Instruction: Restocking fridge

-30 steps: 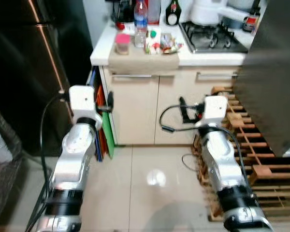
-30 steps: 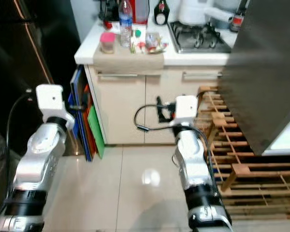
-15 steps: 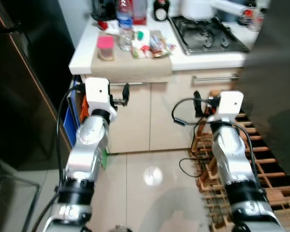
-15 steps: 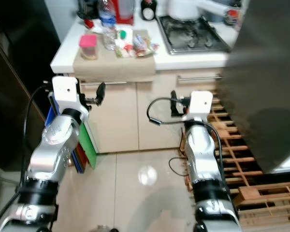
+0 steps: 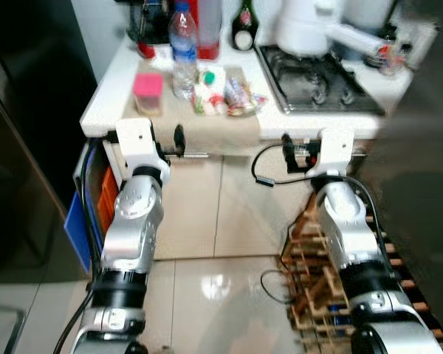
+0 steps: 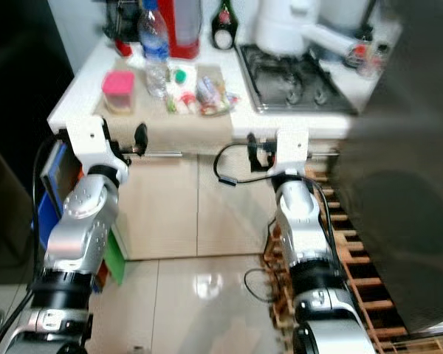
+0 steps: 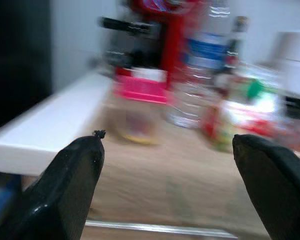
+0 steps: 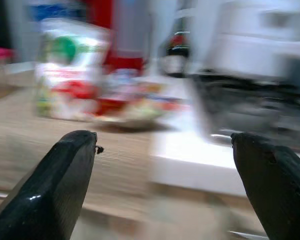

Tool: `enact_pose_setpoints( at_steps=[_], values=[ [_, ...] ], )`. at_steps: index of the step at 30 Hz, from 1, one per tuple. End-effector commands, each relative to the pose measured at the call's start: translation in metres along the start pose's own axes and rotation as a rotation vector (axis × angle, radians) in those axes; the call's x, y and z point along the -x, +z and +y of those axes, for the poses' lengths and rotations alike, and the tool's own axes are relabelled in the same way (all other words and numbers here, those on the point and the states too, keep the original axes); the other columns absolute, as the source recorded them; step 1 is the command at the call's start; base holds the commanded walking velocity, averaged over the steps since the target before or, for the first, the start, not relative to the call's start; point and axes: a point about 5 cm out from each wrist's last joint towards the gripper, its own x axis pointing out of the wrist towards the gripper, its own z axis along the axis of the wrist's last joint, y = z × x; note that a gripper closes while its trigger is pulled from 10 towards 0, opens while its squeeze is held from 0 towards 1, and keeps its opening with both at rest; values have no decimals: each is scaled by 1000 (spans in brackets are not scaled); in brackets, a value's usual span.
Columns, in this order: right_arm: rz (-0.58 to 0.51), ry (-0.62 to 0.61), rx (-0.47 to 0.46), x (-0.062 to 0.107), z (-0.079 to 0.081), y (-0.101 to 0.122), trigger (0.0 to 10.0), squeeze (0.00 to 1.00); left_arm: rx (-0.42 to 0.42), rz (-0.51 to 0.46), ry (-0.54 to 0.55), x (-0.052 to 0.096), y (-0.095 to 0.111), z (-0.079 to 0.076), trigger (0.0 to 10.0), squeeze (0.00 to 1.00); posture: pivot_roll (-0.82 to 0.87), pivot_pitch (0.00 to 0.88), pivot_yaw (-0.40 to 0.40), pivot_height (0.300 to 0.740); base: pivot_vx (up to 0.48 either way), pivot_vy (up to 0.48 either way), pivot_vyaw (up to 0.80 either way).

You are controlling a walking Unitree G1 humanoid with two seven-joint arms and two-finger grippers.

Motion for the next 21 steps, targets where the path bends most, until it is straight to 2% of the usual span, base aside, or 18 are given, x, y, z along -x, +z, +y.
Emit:
enact_pose_setpoints(
  at_steps=[1,4,5,7,10,12,15,21],
  values=[
    [-27,21,17,1,-5,6,10000,0,-25,-90,3,-1,19,-5,10000,59,4,0,-52,740,458,0,775],
    [-40,51,25,3,-2,7,10000,0,-60,-154,-5,-1,32,-7,10000,47,10,0,-64,740,458,0,721],
    [-39,47,13,3,-2,7,10000,0,-96,-193,-1,-2,41,-8,10000,0,12,0,-72,740,450,0,675],
    [-26,47,10,2,-2,5,10000,0,-173,-255,4,-4,55,-10,10000,0,9,0,-73,740,444,0,662],
    [-16,37,46,2,-4,6,10000,0,-156,-239,-8,-6,57,-14,10000,0,5,0,-72,740,0,0,0],
    [-29,27,69,3,-7,9,10000,0,-145,-221,-54,-6,54,-22,10000,0,-9,0,-70,740,0,0,0],
    [-36,22,63,5,-8,10,10000,0,-94,-214,-88,-4,51,-26,10000,0,-22,0,-68,740,0,0,0],
    [-44,14,61,8,-10,10,10000,0,-97,-207,-96,-6,48,-29,10000,0,-27,0,-61,740,0,0,0]
  ],
)
